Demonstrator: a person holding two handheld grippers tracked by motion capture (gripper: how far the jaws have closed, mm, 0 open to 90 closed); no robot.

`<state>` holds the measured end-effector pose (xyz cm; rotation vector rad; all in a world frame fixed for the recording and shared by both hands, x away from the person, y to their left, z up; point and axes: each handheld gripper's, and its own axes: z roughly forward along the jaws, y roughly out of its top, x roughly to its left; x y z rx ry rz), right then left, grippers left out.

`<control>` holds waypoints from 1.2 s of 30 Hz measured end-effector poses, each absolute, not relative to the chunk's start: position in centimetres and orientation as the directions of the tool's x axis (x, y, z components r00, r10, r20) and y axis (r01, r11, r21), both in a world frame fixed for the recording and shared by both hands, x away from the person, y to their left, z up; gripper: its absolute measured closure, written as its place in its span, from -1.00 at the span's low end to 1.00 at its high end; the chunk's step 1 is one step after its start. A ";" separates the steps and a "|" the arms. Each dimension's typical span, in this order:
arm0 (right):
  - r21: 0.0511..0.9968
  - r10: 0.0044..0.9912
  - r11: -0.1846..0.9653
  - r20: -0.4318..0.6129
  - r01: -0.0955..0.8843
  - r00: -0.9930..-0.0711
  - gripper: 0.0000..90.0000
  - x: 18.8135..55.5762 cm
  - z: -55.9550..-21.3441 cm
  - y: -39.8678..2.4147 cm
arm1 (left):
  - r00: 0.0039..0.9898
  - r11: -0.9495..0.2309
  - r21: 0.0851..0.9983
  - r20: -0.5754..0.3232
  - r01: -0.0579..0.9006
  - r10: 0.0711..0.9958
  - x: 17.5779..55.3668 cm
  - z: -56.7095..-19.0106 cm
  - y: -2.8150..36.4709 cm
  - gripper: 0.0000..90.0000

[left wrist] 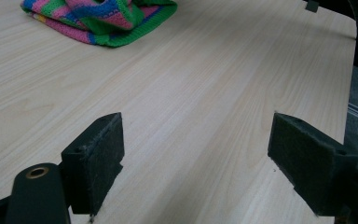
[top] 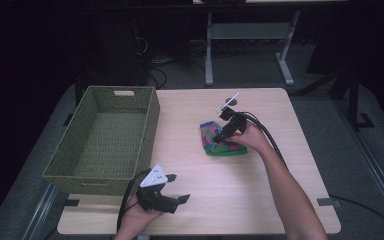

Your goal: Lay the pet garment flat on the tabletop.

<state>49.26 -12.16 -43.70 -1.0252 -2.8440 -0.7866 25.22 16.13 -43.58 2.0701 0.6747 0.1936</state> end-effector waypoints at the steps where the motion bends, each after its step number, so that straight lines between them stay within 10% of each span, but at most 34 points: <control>1: 0.453 0.593 0.658 0.181 0.602 -0.784 -0.51 49.3 -43.7 -12.2 | 0.837 -0.426 0.816 -0.122 0.391 0.534 25.2 -43.6 16.1 -0.60; 36: 0.489 0.608 0.622 0.190 0.611 -0.771 0.69 47.9 -43.7 -12.4 | 0.838 -0.423 0.819 -0.120 0.386 0.533 25.3 -43.6 16.0 -0.52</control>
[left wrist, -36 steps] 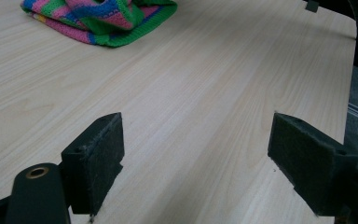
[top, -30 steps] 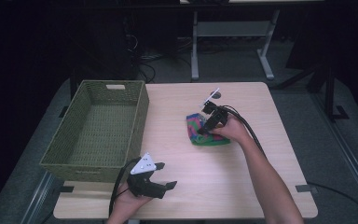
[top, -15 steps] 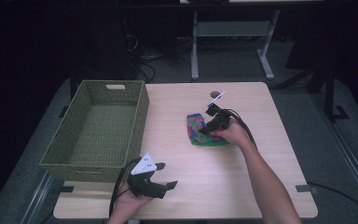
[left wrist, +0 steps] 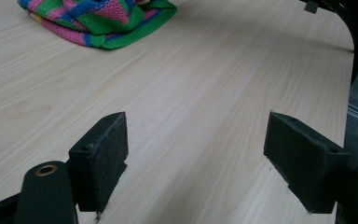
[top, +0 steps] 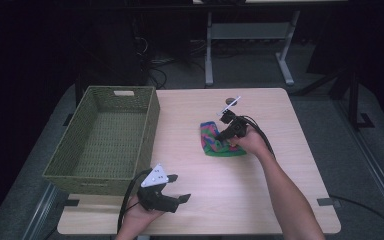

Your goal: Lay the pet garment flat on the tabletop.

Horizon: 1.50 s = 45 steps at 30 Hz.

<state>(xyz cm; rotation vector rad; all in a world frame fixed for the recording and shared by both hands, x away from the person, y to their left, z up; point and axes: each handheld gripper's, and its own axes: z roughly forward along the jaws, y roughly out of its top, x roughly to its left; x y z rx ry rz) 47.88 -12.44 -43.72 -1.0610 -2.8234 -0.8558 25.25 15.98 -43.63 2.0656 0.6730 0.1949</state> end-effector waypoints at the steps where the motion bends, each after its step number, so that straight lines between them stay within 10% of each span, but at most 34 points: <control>1: 0.499 0.605 0.613 0.203 0.613 -0.770 0.70 47.8 -43.5 -12.6 | 0.838 -0.425 0.819 -0.117 0.384 0.532 25.3 -43.6 16.1 -0.52; 22: 0.500 0.597 0.626 0.186 0.598 -0.780 0.68 46.9 -42.1 -13.3 | 0.827 -0.413 0.824 -0.114 0.389 0.551 25.2 -43.6 16.3 -0.51; 29: 0.468 0.600 0.645 0.180 0.604 -0.780 -0.07 46.9 -43.7 -12.5 | 0.829 -0.420 0.822 -0.108 0.384 0.548 25.2 -43.7 16.2 -0.51; 34: 0.445 0.596 0.659 0.182 0.606 -0.782 -0.23 46.9 -44.4 -12.3 | 0.831 -0.427 0.822 -0.096 0.376 0.548 25.1 -43.6 16.2 -0.51; 45: 0.477 0.602 0.647 0.159 0.595 -0.783 0.33 45.9 -44.7 -11.8 | 0.829 -0.423 0.824 -0.097 0.378 0.551 25.0 -43.6 16.0 -0.51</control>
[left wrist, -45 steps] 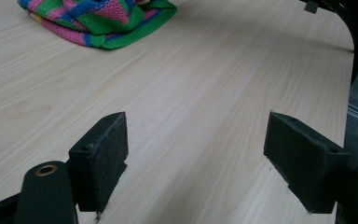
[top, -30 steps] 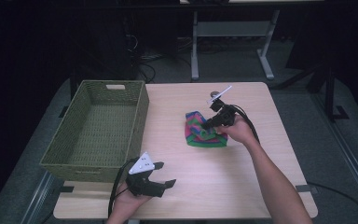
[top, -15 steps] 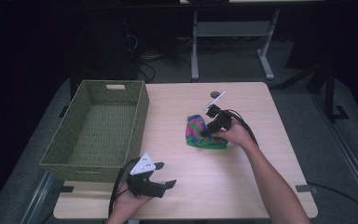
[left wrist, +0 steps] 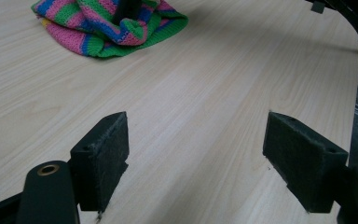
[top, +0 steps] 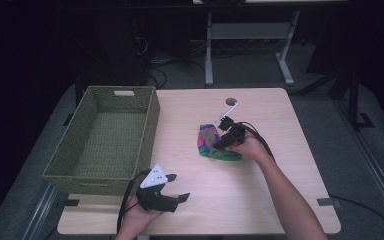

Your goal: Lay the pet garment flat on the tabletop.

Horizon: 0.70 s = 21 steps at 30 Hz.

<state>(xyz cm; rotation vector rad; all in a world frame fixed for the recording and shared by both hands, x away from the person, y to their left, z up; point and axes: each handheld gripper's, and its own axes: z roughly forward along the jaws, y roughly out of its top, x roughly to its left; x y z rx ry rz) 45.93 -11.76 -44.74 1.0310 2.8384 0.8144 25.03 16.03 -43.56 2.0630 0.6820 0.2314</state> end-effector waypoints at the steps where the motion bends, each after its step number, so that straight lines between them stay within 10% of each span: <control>1: 0.482 0.609 0.635 0.170 0.604 -0.775 0.39 45.8 -44.8 -11.9 | 0.828 -0.427 0.822 -0.093 0.378 0.553 25.0 -43.6 16.0 -0.51; 21: 0.573 0.537 0.619 0.190 0.537 -0.822 0.63 44.1 -39.6 -13.5 | 0.829 -0.424 0.825 -0.091 0.373 0.553 25.0 -43.6 16.1 -0.51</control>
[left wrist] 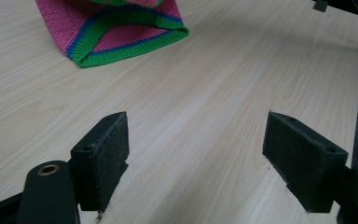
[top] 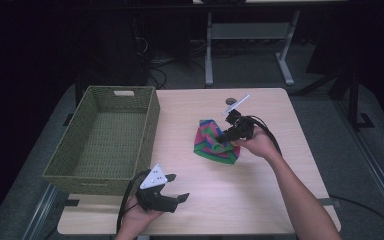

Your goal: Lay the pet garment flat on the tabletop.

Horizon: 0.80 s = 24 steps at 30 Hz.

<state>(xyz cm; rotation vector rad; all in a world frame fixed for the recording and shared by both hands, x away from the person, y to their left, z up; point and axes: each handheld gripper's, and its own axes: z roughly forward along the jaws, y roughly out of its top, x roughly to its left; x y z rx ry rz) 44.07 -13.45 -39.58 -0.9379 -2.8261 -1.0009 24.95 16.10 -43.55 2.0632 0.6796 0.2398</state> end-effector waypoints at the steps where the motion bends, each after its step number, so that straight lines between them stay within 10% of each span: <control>1: 0.580 0.533 0.616 0.189 0.532 -0.824 0.64 43.9 -39.4 -13.5 | 0.828 -0.424 0.826 -0.089 0.372 0.553 24.9 -43.5 16.1 -0.51; 24: 0.667 0.414 0.634 0.135 0.391 -0.900 0.63 37.7 -32.8 -16.3 | 0.823 -0.421 0.828 -0.082 0.370 0.562 24.9 -43.6 16.1 -0.51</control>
